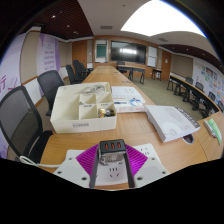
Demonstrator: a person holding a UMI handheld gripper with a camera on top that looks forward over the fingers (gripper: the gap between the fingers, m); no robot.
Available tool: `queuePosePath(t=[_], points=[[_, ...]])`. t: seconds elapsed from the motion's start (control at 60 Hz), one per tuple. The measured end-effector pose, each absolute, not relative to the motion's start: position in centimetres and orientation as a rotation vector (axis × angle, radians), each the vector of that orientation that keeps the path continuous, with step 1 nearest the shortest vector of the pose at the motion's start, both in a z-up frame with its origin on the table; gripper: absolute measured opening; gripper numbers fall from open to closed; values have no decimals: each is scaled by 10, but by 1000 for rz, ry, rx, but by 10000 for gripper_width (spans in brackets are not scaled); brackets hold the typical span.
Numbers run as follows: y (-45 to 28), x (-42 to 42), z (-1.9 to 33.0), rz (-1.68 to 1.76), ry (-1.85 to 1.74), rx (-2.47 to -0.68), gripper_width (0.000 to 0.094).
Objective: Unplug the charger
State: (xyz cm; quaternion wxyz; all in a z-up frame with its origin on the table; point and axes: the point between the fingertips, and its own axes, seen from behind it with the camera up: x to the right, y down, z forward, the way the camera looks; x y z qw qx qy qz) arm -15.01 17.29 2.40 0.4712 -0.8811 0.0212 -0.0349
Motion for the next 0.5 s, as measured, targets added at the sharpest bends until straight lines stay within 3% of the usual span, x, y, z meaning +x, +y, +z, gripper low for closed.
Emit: queuePosePath(t=[0.017,0.1,0.283,0.4,0.45,0.5], points=[[174,-149,23,-88,53,-2160,384],[174,-150,24,-75,46,-2148,359],[175,-150,26,-57,49,-2145,213],[175,-149,29,-54,63,-2154,184],[185,-149,80,-97,7,-2011,184],[199,-153,163,-137,-56,-1859,183]])
